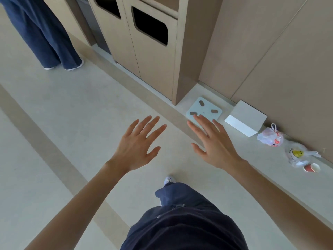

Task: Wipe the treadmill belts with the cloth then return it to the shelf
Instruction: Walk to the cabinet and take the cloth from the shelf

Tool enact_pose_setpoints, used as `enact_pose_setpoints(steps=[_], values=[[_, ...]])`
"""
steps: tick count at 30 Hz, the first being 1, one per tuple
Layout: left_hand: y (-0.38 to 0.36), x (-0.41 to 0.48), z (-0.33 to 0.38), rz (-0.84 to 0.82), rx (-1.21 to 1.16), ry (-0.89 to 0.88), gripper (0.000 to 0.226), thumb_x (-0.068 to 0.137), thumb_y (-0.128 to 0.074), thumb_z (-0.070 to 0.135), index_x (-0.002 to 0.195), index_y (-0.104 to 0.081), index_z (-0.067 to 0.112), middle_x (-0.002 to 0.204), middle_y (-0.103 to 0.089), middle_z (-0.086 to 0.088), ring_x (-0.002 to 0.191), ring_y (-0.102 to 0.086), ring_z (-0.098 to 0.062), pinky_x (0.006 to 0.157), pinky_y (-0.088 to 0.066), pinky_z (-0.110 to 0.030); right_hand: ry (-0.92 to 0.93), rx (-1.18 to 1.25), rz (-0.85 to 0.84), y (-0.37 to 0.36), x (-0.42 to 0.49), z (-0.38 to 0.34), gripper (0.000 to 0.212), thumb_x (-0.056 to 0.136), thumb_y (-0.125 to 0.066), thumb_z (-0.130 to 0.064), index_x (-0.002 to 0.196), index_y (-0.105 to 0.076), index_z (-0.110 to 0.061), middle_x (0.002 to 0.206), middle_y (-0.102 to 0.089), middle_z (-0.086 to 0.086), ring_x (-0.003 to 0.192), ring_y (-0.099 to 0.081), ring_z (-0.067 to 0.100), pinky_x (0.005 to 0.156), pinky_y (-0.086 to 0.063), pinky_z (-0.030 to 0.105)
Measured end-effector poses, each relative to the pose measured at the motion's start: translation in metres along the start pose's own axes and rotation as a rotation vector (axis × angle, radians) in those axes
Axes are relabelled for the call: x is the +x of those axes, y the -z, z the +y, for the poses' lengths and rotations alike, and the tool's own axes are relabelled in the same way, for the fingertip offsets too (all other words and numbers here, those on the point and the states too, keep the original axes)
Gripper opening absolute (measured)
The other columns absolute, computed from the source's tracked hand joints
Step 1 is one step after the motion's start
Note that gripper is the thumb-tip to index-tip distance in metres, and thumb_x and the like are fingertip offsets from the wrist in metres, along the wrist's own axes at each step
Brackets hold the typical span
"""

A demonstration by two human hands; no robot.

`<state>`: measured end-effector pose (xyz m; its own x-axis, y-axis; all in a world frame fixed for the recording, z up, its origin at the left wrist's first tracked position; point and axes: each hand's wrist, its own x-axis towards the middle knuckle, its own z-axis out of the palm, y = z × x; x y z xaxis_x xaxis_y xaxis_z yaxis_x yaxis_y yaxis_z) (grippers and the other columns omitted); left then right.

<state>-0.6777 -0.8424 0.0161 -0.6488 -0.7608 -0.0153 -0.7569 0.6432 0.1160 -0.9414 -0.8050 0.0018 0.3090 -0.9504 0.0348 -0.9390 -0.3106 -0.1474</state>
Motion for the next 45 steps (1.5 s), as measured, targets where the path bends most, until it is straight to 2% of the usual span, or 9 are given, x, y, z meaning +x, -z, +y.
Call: enact_pose_setpoints(steps=[8,12,19,24,28,34,37,41,45], values=[[0.023,0.088,-0.062,0.078,-0.013,0.015,0.058,0.09,-0.047,0.043,0.143,-0.038,0.021,0.151,-0.033,-0.01,0.138,-0.032,-0.033,0.109,-0.03,-0.054,0.048,0.039,0.085,0.021,0.117,0.029,0.059,0.088,-0.061,-0.034,0.141,-0.044,-0.013,0.147,-0.041,0.011,0.136,-0.04,0.028,0.106,-0.036,0.053],[0.021,0.116,-0.093,0.126,-0.043,0.016,0.057,0.089,-0.056,0.036,0.141,-0.042,0.019,0.149,-0.035,-0.011,0.137,-0.033,-0.033,0.107,-0.032,-0.056,0.048,0.055,0.106,0.014,0.161,0.033,0.059,0.087,-0.063,-0.032,0.14,-0.045,-0.012,0.145,-0.043,0.012,0.134,-0.041,0.029,0.105,-0.037,0.053],[0.024,0.169,-0.183,0.082,-0.04,-0.042,0.058,0.088,-0.056,0.04,0.141,-0.043,0.02,0.149,-0.036,-0.01,0.136,-0.034,-0.033,0.108,-0.032,-0.056,-0.032,0.043,0.114,-0.005,0.248,0.033,0.062,0.085,-0.063,-0.034,0.14,-0.045,-0.014,0.145,-0.044,0.012,0.132,-0.045,0.028,0.104,-0.039,0.052],[0.046,0.223,-0.266,0.07,-0.025,-0.15,0.056,0.09,-0.054,0.038,0.142,-0.041,0.02,0.149,-0.037,-0.008,0.138,-0.033,-0.03,0.11,-0.031,-0.051,-0.08,0.013,0.107,0.004,0.326,0.033,0.058,0.087,-0.056,-0.039,0.139,-0.047,-0.017,0.145,-0.045,0.01,0.131,-0.046,0.024,0.103,-0.04,0.051],[0.07,0.267,-0.322,0.114,-0.015,-0.18,0.054,0.093,-0.042,0.042,0.142,-0.04,0.02,0.149,-0.036,-0.007,0.139,-0.031,-0.028,0.112,-0.027,-0.048,-0.094,-0.011,0.156,0.018,0.389,0.032,0.054,0.091,-0.044,-0.04,0.139,-0.047,-0.015,0.144,-0.044,0.01,0.132,-0.044,0.025,0.103,-0.04,0.052],[0.082,0.318,-0.366,0.166,-0.052,-0.16,0.057,0.092,-0.043,0.042,0.144,-0.036,0.02,0.152,-0.032,-0.007,0.14,-0.029,-0.028,0.112,-0.028,-0.049,-0.146,0.038,0.194,0.027,0.461,0.03,0.057,0.09,-0.059,-0.034,0.141,-0.044,-0.014,0.147,-0.041,0.011,0.132,-0.044,0.027,0.106,-0.037,0.053],[0.074,0.341,-0.381,0.137,-0.047,-0.155,0.059,0.093,-0.045,0.042,0.146,-0.032,0.022,0.154,-0.027,-0.006,0.141,-0.027,-0.027,0.112,-0.027,-0.049,-0.168,0.042,0.165,0.024,0.488,0.033,0.059,0.089,-0.058,-0.036,0.142,-0.043,-0.013,0.147,-0.041,0.013,0.132,-0.044,0.03,0.105,-0.037,0.054],[0.064,0.37,-0.399,0.121,-0.033,-0.175,0.059,0.091,-0.049,0.041,0.145,-0.035,0.022,0.152,-0.031,-0.008,0.138,-0.031,-0.029,0.111,-0.029,-0.05,-0.18,0.03,0.143,0.014,0.516,0.05,0.058,0.09,-0.057,-0.036,0.142,-0.042,-0.013,0.146,-0.042,0.013,0.127,-0.049,0.029,0.102,-0.04,0.053],[0.065,0.41,-0.419,0.126,-0.019,-0.201,0.059,0.09,-0.05,0.039,0.144,-0.037,0.02,0.15,-0.035,-0.01,0.136,-0.035,-0.031,0.108,-0.033,-0.051,-0.17,0.013,0.146,0.008,0.546,0.078,0.058,0.091,-0.056,-0.035,0.143,-0.041,-0.012,0.146,-0.042,0.012,0.131,-0.045,0.028,0.101,-0.042,0.051]])
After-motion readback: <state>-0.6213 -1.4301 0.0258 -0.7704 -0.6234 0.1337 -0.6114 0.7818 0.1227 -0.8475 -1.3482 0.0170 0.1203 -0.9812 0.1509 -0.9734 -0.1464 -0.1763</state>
